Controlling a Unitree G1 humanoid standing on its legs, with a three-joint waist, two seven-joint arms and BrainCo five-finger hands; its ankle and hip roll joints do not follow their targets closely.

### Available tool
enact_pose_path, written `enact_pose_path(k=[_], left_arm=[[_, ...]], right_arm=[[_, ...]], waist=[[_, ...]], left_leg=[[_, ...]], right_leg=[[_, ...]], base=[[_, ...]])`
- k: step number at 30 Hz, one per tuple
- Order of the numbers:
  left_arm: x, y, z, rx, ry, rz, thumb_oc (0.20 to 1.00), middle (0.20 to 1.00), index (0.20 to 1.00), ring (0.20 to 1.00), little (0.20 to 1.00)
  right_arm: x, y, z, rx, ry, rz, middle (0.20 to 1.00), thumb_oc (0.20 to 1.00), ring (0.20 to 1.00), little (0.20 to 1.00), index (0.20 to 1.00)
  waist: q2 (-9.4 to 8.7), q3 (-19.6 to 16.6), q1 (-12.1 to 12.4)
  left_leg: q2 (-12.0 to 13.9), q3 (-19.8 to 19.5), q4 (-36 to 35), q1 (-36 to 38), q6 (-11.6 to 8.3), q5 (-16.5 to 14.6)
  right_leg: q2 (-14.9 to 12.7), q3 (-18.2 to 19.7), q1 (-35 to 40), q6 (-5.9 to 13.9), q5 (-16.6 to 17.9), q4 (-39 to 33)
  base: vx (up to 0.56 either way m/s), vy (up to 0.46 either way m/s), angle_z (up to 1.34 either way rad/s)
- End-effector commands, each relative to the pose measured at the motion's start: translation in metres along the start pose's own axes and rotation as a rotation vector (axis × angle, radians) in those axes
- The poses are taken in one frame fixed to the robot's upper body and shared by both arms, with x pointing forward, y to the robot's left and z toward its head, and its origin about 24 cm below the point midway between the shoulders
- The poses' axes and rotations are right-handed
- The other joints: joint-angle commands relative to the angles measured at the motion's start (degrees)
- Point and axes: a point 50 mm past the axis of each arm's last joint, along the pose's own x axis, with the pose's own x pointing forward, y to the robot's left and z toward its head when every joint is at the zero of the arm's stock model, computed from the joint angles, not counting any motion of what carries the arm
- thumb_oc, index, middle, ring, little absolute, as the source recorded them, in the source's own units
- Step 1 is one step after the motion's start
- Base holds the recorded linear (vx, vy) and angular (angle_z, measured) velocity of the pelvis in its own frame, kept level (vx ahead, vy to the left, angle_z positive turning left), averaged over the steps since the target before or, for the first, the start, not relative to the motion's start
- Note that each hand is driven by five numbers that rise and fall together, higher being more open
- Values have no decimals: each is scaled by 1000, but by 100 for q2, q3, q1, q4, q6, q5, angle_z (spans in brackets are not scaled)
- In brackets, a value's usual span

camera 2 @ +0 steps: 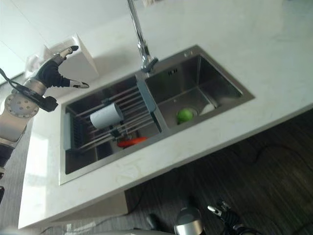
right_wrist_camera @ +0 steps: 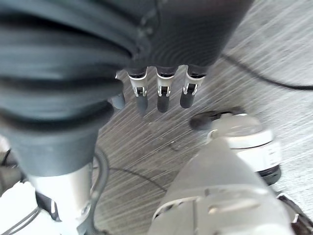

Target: Place the dishes in the dishwasher.

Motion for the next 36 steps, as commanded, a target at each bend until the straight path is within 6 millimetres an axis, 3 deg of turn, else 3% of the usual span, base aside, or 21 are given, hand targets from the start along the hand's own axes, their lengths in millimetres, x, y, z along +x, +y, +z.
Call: enact_pose_path(k=[1, 5, 10, 20, 36], left_arm=[[4, 22, -6, 109, 64, 1, 1000, 1000, 1000, 1000, 1000], [0, 6, -25, 119, 154, -120, 1000, 1000, 1000, 1000, 1000], [-4, -4, -33, 87, 181, -163, 1000, 1000, 1000, 1000, 1000], [0, -10, -27, 43, 151, -193, 1000, 1000, 1000, 1000, 1000], [9, 1, -22, 13, 129, -81, 1000, 1000, 1000, 1000, 1000]], right_arm=[[8, 9, 25, 41, -132, 35, 1000, 1000, 1000, 1000, 1000], [7, 2, 39, 19, -174, 30, 1000, 1000, 1000, 1000, 1000], [3, -5, 44, -2, -202, 25, 1000, 1000, 1000, 1000, 1000], [2, -5, 57, -15, -248, 31, 1000, 1000, 1000, 1000, 1000], [4, -2, 68, 2, -293, 37, 1000, 1000, 1000, 1000, 1000]], waist=[[-302, 5, 29], [-176, 246, -35], [-86, 393, -76], [-71, 583, -98], [-44, 960, -183]], left_leg=[[-364, -192, 78, 151, -85, -412], [-452, -234, 111, 6, -70, -374], [-514, -262, 128, -80, -64, -338], [-553, -287, 202, -301, -45, -285], [-528, -262, 351, -663, -43, -229]], right_leg=[[-152, 330, -273, 560, -295, 276], [-195, 422, -447, 587, -263, 333], [-240, 439, -556, 606, -245, 400], [-289, 487, -779, 597, -242, 523], [-257, 645, -1236, 531, -226, 738]], base=[[-50, 97, -2], [-45, 86, -8], [4, 59, 0], [-3, 14, 0], [-8, -7, -4]])
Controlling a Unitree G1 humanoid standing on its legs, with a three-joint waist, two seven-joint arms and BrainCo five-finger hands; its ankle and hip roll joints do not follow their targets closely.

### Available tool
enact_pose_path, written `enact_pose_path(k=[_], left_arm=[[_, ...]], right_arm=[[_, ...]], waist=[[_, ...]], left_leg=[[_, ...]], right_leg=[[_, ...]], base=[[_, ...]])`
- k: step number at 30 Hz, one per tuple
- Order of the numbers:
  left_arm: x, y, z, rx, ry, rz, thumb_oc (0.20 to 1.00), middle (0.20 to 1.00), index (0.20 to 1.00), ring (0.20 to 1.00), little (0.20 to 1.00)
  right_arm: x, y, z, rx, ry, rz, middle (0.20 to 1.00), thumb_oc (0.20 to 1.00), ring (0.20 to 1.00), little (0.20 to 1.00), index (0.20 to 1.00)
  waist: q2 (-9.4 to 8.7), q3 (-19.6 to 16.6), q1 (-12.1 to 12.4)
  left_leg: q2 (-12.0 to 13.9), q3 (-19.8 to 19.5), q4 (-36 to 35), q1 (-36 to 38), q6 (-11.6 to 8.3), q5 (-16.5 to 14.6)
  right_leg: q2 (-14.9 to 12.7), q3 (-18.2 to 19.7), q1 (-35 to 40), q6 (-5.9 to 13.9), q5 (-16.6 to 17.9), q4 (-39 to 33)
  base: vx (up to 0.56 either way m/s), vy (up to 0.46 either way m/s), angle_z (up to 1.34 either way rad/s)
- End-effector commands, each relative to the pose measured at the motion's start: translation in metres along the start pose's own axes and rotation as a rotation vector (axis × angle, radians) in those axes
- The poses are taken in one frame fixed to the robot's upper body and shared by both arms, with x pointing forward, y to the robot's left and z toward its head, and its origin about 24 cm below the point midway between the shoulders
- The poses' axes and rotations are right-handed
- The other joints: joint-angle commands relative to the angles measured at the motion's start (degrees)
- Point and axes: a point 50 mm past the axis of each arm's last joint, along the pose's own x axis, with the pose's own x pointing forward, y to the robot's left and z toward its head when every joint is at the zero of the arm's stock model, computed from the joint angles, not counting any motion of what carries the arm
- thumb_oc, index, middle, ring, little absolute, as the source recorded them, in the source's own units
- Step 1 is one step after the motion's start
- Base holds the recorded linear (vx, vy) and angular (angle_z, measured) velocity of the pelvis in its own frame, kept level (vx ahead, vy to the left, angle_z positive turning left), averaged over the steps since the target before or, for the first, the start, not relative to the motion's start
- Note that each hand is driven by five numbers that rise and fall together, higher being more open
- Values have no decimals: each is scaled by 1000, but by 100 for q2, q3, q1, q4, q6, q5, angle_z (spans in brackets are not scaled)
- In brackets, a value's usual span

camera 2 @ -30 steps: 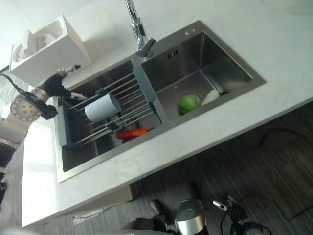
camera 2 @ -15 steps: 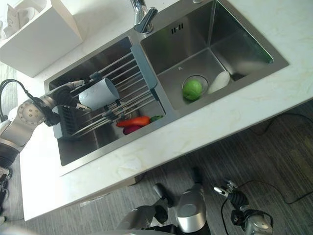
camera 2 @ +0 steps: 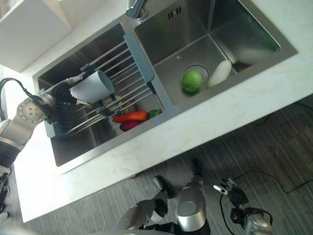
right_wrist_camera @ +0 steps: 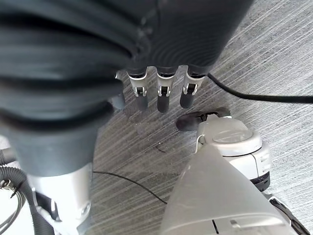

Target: Place the dishes in the dishwasher.

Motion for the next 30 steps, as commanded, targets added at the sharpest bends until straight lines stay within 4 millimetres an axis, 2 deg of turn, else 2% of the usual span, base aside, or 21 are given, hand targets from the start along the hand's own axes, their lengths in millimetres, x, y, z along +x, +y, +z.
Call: enact_pose_path(k=[1, 14, 16, 19, 24, 25, 26, 27, 29, 30], left_arm=[[1, 35, 4, -23, -19, 141, 1000, 1000, 1000, 1000, 1000], [8, 42, 20, 2, -36, 125, 1000, 1000, 1000, 1000, 1000], [11, 41, 20, 12, -11, 70, 1000, 1000, 1000, 1000, 1000], [12, 24, 6, 73, 119, -173, 1000, 1000, 1000, 1000, 1000], [9, 6, -9, 40, 272, -431, 1000, 1000, 1000, 1000, 1000], [9, 3, -10, 48, 281, -458, 1000, 1000, 1000, 1000, 1000], [9, 1, -10, 58, 278, -473, 561, 561, 561, 561, 561], [10, 0, -9, 74, 264, -476, 200, 200, 200, 200, 200], [14, 2, -1, 148, 222, -464, 200, 200, 200, 200, 200], [17, 5, 9, 212, 141, -428, 200, 200, 200, 200, 200]], right_arm=[[-1, 4, 6, 42, -71, 8, 1000, 1000, 1000, 1000, 1000], [6, 6, 20, 58, -117, 8, 1000, 1000, 1000, 1000, 1000], [7, 5, 22, 58, -124, 8, 1000, 1000, 1000, 1000, 1000], [7, 2, 28, 54, -140, -3, 1000, 1000, 1000, 1000, 1000], [8, -2, 34, 46, -152, -9, 1000, 1000, 1000, 1000, 1000], [8, -2, 35, 46, -152, -9, 1000, 1000, 1000, 1000, 1000], [8, -3, 36, 41, -155, -6, 1000, 1000, 1000, 1000, 1000], [8, -3, 36, 41, -154, -7, 1000, 1000, 1000, 1000, 1000], [8, -3, 37, 31, -159, -2, 1000, 1000, 1000, 1000, 1000], [8, -3, 37, 32, -165, -1, 1000, 1000, 1000, 1000, 1000]], waist=[[-211, -125, -80], [-139, 181, -138], [-112, 207, -149], [-43, 207, -187], [6, 207, -235], [12, 207, -250], [6, 207, -266], [7, 207, -280], [-8, 207, -314], [-22, 206, -322]], left_leg=[[-203, -214, 331, -226, -61, -235], [-170, -175, 382, -525, -90, -155], [-167, -156, 373, -572, -102, -136], [-172, -130, 370, -631, -121, -120], [-171, -81, 396, -655, -118, -129], [-210, -158, 364, -567, -148, -224], [-169, -56, 395, -651, -115, -132], [-208, -136, 362, -556, -144, -230], [-200, -99, 362, -526, -145, -248], [-192, -81, 361, -504, -144, -252]], right_leg=[[48, 379, -560, 395, -336, 508], [66, 455, -968, 359, -293, 659], [58, 459, -1033, 365, -282, 669], [44, 465, -1111, 380, -265, 675], [30, 465, -1149, 385, -250, 675], [2, 484, -1069, 444, -379, 681], [27, 462, -1149, 383, -248, 668], [2, 483, -1064, 439, -383, 677], [4, 483, -1044, 439, -395, 676], [5, 475, -1025, 438, -396, 675]], base=[[-56, -29, -4], [-12, -6, -2], [0, 0, 0], [1, 12, -4], [18, 18, -3], [0, 0, 0], [74, 48, -2], [4, 18, -3], [41, 35, -4], [0, 0, 0]])
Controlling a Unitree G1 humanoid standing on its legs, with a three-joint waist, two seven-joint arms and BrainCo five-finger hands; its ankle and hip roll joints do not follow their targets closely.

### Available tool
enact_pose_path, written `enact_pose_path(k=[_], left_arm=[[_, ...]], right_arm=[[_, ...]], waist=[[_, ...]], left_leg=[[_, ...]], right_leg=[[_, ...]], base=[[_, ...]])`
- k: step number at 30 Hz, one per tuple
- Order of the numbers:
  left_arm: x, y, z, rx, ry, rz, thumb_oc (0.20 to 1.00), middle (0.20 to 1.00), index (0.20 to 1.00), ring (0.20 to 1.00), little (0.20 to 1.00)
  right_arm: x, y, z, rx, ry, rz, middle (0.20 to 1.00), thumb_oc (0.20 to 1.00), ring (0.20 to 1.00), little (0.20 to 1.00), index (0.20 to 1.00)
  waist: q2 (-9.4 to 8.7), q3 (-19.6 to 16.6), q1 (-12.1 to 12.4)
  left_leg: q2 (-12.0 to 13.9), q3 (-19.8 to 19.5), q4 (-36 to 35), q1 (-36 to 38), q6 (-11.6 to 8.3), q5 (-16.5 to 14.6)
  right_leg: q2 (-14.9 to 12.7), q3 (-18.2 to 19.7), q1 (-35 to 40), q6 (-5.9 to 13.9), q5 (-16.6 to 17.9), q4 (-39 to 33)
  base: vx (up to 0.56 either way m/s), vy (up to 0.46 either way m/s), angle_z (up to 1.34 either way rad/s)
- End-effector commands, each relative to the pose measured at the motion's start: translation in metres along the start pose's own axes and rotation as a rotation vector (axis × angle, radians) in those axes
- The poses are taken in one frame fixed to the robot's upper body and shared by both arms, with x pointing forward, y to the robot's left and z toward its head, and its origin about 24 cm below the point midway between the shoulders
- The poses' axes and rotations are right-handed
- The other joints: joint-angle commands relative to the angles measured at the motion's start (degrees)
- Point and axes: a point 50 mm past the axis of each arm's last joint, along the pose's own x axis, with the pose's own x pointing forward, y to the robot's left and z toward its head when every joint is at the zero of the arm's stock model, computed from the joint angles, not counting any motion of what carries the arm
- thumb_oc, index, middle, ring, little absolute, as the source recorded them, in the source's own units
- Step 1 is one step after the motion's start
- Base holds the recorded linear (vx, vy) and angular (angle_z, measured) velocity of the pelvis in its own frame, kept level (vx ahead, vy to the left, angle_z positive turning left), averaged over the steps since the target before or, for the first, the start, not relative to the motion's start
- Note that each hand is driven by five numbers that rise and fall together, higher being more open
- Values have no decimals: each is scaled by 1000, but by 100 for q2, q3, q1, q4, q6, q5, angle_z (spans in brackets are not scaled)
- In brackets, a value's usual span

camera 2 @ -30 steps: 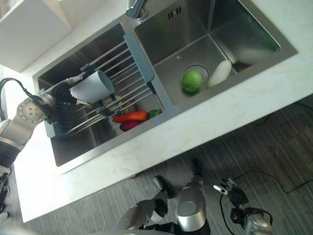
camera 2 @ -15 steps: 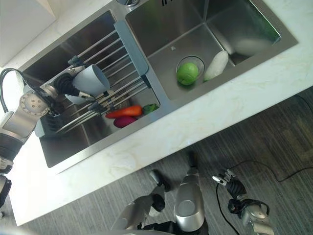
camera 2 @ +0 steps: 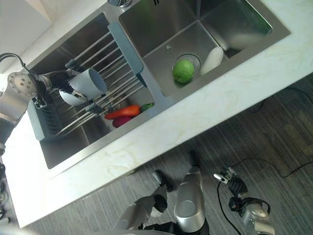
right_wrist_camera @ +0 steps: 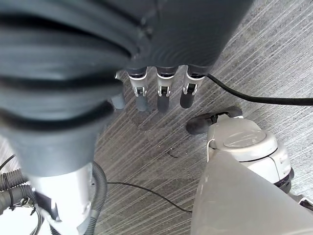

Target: Place the dishes in the dishwasher.

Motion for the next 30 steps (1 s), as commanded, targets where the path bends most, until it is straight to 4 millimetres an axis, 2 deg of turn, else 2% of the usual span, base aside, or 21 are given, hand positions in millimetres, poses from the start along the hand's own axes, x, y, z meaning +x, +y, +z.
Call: enact_pose_path(k=[1, 5, 9, 12, 14, 16, 18, 21, 24, 27, 30], left_arm=[[9, -28, -3, 141, -20, -96, 200, 200, 200, 200, 200], [6, -20, 2, 180, -42, -29, 200, 200, 200, 200, 200], [0, -10, 8, 262, -87, 111, 200, 200, 200, 200, 200], [-6, 2, 8, 255, -123, 305, 200, 200, 200, 200, 200], [-13, 9, 7, 247, -156, 479, 200, 200, 200, 200, 200], [-19, 13, 3, 244, -180, 633, 200, 200, 200, 200, 200], [-37, 19, -10, 244, -211, 1006, 200, 200, 200, 200, 200], [-54, 19, -7, 380, -329, 1226, 200, 200, 200, 200, 200], [-65, 24, -3, 438, -374, 1382, 200, 200, 200, 200, 200], [-78, 37, 4, 448, -393, 1539, 200, 200, 200, 200, 200], [-103, 51, 15, 426, -445, 1780, 200, 200, 200, 200, 200]], right_arm=[[-3, -5, 10, 0, -64, -2, 1000, 1000, 1000, 1000, 1000], [-2, -5, 12, 9, -76, -3, 1000, 1000, 1000, 1000, 1000], [-1, 0, 13, 13, -84, 4, 1000, 1000, 1000, 1000, 1000], [-1, 4, 11, 18, -85, 7, 1000, 1000, 1000, 1000, 1000], [-1, 7, 7, 28, -86, 4, 1000, 1000, 1000, 1000, 1000], [-2, 10, 3, 34, -84, 6, 1000, 1000, 1000, 1000, 1000], [-2, 19, -6, 48, -79, 13, 1000, 1000, 1000, 1000, 1000], [-3, 24, -12, 55, -66, 22, 1000, 1000, 1000, 1000, 1000], [-1, 28, -14, 52, -55, 32, 1000, 1000, 1000, 1000, 1000], [1, 30, -15, 60, -47, 40, 1000, 1000, 1000, 1000, 1000], [5, 42, -17, 80, -38, 59, 1000, 1000, 1000, 1000, 1000]], waist=[[-59, 229, -203], [-65, 227, -177], [-70, 227, -140], [-97, 226, -95], [-127, 208, -56], [-177, 180, -16], [-276, 76, 86], [-356, -4, 141], [-421, -61, 176], [-490, -85, 201], [-598, -97, 294]], left_leg=[[-51, -99, 362, -128, -182, -280], [-44, -96, 346, -100, -182, -276], [-43, -103, 313, -130, -186, -260], [-40, -118, 283, -119, -184, -252], [-41, -139, 273, -101, -177, -256], [10, -64, 312, -171, -144, -159], [39, -111, 302, -191, -160, -137], [71, -131, 293, -182, -175, -130], [96, -141, 268, -154, -193, -116], [147, -133, 262, -181, -209, -95], [204, -196, 245, -220, -224, -91]], right_leg=[[133, 167, -260, 366, -285, 135], [119, 156, -230, 372, -278, 125], [107, 144, -263, 383, -266, 114], [103, 114, -243, 385, -273, 112], [99, 92, -213, 382, -283, 111], [124, 57, -263, 318, -152, 109], [123, 46, -248, 295, -166, 112], [114, 12, -231, 287, -168, 120], [110, -28, -186, 282, -164, 101], [108, -46, -211, 278, -157, 109], [138, -87, -228, 276, -175, 122]], base=[[0, 0, 0], [0, 0, 0], [-31, 8, 0], [-24, -1, 1], [-50, -23, 0], [-98, -56, 2], [-34, -32, 6], [-3, -6, 2], [2, -13, 10], [-36, -24, 1], [-87, -51, 1]])
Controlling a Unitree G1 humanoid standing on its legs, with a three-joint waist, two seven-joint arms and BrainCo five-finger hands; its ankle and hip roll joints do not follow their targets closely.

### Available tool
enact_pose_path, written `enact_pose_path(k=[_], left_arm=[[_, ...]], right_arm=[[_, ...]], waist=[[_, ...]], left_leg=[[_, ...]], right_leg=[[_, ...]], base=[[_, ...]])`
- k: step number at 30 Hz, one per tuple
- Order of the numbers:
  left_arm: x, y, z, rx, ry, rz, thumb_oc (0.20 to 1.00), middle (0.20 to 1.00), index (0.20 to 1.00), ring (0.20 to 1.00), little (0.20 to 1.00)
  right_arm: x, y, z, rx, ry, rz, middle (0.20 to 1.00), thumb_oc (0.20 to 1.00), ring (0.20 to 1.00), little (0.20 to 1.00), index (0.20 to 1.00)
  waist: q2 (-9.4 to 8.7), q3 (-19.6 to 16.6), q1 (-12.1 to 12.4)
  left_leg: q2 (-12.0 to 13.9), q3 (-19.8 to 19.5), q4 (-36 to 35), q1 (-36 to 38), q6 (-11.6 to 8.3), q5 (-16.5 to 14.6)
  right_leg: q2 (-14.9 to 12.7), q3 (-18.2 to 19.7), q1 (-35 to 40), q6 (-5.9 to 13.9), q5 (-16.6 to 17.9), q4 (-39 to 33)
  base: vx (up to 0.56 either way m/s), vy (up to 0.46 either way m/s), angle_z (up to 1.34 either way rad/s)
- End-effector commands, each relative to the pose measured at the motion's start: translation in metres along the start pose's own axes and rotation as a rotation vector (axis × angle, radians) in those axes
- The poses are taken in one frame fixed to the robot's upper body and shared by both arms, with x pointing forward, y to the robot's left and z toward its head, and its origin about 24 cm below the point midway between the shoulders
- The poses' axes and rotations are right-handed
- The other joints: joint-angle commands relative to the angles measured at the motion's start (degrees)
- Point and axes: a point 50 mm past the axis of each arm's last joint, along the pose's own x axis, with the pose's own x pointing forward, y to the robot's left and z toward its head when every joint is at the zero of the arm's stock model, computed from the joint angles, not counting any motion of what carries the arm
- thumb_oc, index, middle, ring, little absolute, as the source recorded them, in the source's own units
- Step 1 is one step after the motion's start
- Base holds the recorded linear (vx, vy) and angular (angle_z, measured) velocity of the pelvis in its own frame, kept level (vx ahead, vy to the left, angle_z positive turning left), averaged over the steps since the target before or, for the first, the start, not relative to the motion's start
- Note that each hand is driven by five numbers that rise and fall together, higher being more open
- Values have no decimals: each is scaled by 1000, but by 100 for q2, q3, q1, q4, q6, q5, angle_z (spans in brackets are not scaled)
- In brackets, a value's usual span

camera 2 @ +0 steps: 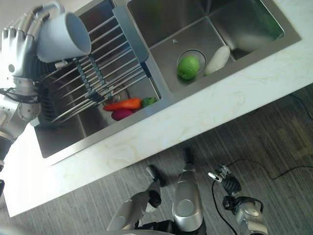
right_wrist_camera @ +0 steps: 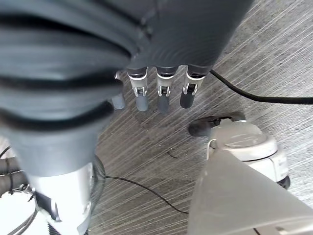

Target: Place the dishes in the dishwasher.

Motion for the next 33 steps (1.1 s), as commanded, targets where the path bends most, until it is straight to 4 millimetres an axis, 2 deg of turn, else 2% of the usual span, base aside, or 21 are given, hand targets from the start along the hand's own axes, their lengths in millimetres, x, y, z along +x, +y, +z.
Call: enact_pose_path(k=[1, 4, 5, 7, 9, 13, 15, 20, 22, 23, 24, 25, 26, 27, 28, 30, 31, 32, 33], left_arm=[[24, 48, -25, 123, 37, 305, 200, 200, 200, 200, 200], [21, 54, -24, 120, 46, 343, 200, 200, 200, 200, 200], [6, 58, -24, 65, 92, 327, 200, 200, 200, 200, 200], [-7, 58, -22, 21, 124, 300, 200, 200, 200, 200, 200], [-40, 56, -16, -99, 200, 190, 200, 200, 200, 200, 200], [-71, 51, -7, -213, 297, 88, 200, 200, 200, 200, 200], [-94, 52, -1, -261, 365, 15, 200, 200, 200, 200, 200], [-121, 58, -2, -256, 463, -85, 200, 200, 200, 200, 200], [-132, 59, -2, -263, 483, -136, 200, 200, 200, 200, 200], [-132, 59, 0, -284, 477, -153, 200, 200, 200, 200, 200], [-129, 56, 5, -347, 440, -180, 200, 200, 200, 200, 200], [-127, 53, 7, -361, 427, -185, 200, 200, 200, 200, 200], [-121, 46, 13, -422, 385, -191, 200, 200, 200, 200, 200], [-112, 41, 13, -460, 378, -174, 200, 200, 200, 200, 200], [-106, 40, 11, -473, 383, -163, 200, 200, 200, 200, 200], [-101, 40, 3, -503, 406, -143, 200, 200, 200, 200, 200], [-97, 40, 1, -537, 403, -139, 200, 200, 200, 200, 200], [-91, 40, 4, -570, 380, -149, 200, 200, 200, 200, 200], [-86, 40, 5, -592, 369, -154, 200, 200, 200, 200, 200]], right_arm=[[-1, 19, -12, 74, -10, 13, 1000, 1000, 1000, 1000, 1000], [-1, 21, -14, 78, -5, 9, 1000, 1000, 1000, 1000, 1000], [-3, 24, -22, 96, 19, -1, 1000, 1000, 1000, 1000, 1000], [-5, 27, -28, 102, 41, -9, 1000, 1000, 1000, 1000, 1000], [-11, 29, -44, 107, 111, -41, 1000, 1000, 1000, 1000, 1000], [-18, 27, -60, 132, 180, -86, 1000, 1000, 1000, 1000, 1000], [-24, 23, -72, 148, 238, -128, 1000, 1000, 1000, 1000, 1000], [-28, 16, -80, 158, 291, -151, 1000, 1000, 1000, 1000, 1000], [-29, 17, -84, 156, 328, -141, 1000, 1000, 1000, 1000, 1000], [-29, 19, -86, 158, 335, -143, 1000, 1000, 1000, 1000, 1000], [-31, 24, -90, 187, 345, -156, 1000, 1000, 1000, 1000, 1000], [-31, 25, -91, 199, 347, -161, 1000, 1000, 1000, 1000, 1000], [-35, 26, -96, 247, 353, -199, 1000, 1000, 1000, 1000, 1000], [-39, 25, -102, 254, 383, -198, 1000, 1000, 1000, 1000, 1000], [-40, 23, -105, 224, 425, -181, 1000, 1000, 1000, 1000, 1000], [-44, 18, -113, 76, 530, -109, 1000, 1000, 1000, 1000, 1000], [-45, 12, -115, 11, 571, -73, 1000, 1000, 1000, 1000, 1000], [-43, 11, -114, 42, 581, -86, 1000, 1000, 1000, 1000, 1000], [-45, 7, -116, 91, 589, -122, 1000, 1000, 1000, 1000, 1000]], waist=[[-229, -351, 52], [-246, -380, 109], [-286, -506, 237], [-311, -604, 326], [-342, -849, 552], [-355, -1119, 819], [-382, -1380, 1069], [-419, -1647, 1455], [-405, -1735, 1591], [-397, -1745, 1622], [-399, -1696, 1603], [-432, -1652, 1540], [-462, -1592, 1404], [-470, -1603, 1339], [-485, -1629, 1353], [-501, -1584, 1452], [-504, -1482, 1545], [-523, -1379, 1582], [-563, -1314, 1524]], left_leg=[[100, -105, 253, -116, -332, -176], [99, -137, 249, -90, -333, -187], [117, -200, 279, 19, -335, -246], [128, -231, 296, 108, -333, -283], [143, -348, 385, 304, -318, -391], [143, -465, 475, 491, -301, -468], [134, -628, 569, 639, -273, -547], [24, -1021, 565, 848, -200, -665], [4, -1279, 564, 903, -121, -705], [9, -1372, 580, 901, -82, -715], [-32, -1762, 641, 888, 86, -756], [-94, -1997, 678, 876, 161, -781], [-197, -2497, 778, 818, 251, -786], [-241, -2842, 817, 695, 264, -732], [-257, -2951, 820, 591, 207, -670], [-185, -2943, 808, 375, -5, -480], [-50, -2914, 802, 95, -241, -223], [85, -2770, 852, -172, -358, -65], [130, -2430, 1256, -314, -349, -169]], right_leg=[[77, 70, -155, 372, -238, 30], [72, 31, -109, 370, -261, 24], [59, -103, 100, 361, -334, -6], [54, -208, 252, 354, -378, -26], [39, -437, 670, 302, -522, -74], [32, -700, 1067, 236, -638, -108], [39, -895, 1410, 158, -749, -133], [81, -1072, 1777, 96, -953, -80], [187, -1024, 1816, -26, -1353, 406], [207, -981, 1788, -64, -1522, 739], [256, -570, 1543, -89, -1731, 1714], [295, -323, 1387, -81, -1748, 2010], [525, 239, 1237, -159, -1769, 2291], [749, 555, 1224, -258, -1789, 2178], [868, 602, 1335, -364, -1871, 1845], [890, 487, 1577, -462, -1885, 1322], [985, 528, 1759, -504, -1860, 1019], [1052, 537, 1907, -541, -1817, 804], [1010, 419, 1979, -553, -1734, 638]], base=[[-38, -39, 6], [-18, -10, 9], [-18, -26, 13], [-16, -33, 19], [15, -30, 43], [48, 7, 42], [111, 24, 58], [75, 42, 32], [24, 21, 41], [-35, -48, 63], [-75, -98, 127], [-159, -201, 225], [-261, -257, 269], [-310, -279, 320], [-293, -228, 319], [-262, -212, 355], [-383, -282, 197], [-528, -268, 65], [-537, -159, 53]])
